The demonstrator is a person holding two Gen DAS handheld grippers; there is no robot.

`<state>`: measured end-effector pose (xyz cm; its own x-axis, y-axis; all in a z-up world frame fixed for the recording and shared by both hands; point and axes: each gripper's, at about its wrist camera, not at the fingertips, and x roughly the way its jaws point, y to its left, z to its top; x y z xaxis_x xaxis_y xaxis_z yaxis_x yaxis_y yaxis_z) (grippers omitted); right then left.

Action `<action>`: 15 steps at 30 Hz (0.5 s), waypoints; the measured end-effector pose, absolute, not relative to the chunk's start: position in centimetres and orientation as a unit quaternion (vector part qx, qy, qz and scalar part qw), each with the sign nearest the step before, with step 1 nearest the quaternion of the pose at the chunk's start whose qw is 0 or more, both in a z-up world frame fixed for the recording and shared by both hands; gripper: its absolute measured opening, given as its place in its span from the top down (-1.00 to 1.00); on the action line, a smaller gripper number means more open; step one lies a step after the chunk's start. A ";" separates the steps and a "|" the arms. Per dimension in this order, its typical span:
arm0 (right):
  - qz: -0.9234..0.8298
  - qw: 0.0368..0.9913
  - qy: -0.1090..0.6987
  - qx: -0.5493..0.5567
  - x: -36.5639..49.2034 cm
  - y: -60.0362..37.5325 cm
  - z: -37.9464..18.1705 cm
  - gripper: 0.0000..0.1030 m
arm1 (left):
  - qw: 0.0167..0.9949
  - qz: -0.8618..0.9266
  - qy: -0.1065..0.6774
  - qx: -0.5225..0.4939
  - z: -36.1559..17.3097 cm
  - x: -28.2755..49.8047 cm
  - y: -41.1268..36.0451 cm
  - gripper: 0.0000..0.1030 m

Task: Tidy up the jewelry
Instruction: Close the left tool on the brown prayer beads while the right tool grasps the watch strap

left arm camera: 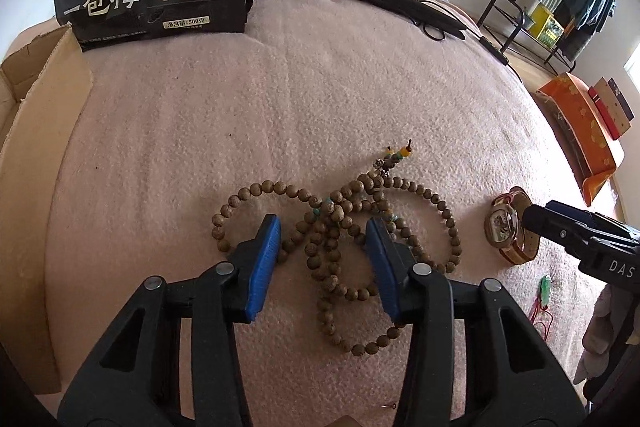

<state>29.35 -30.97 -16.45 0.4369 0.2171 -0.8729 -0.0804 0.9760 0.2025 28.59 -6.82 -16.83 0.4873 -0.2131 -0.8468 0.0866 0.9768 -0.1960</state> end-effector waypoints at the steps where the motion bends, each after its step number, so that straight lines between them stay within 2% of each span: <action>1: 0.086 0.844 0.526 0.063 29.4 -30.9 -16.6 -0.36 | 0.860 -0.087 0.499 -0.060 -16.9 28.7 -6.9 0.12; 8: 0.083 0.838 0.537 0.054 29.5 -30.8 -17.4 -0.16 | 0.868 -0.087 0.489 -0.030 -17.6 29.2 -7.8 0.13; 10: 0.084 0.837 0.538 0.050 29.5 -30.7 -17.5 -0.14 | 0.868 -0.091 0.487 -0.025 -17.5 29.1 -8.0 0.23; 15: 0.087 0.835 0.542 0.045 29.6 -30.4 -17.6 -0.14 | 0.864 -0.105 0.491 -0.034 -17.4 29.0 -7.8 0.24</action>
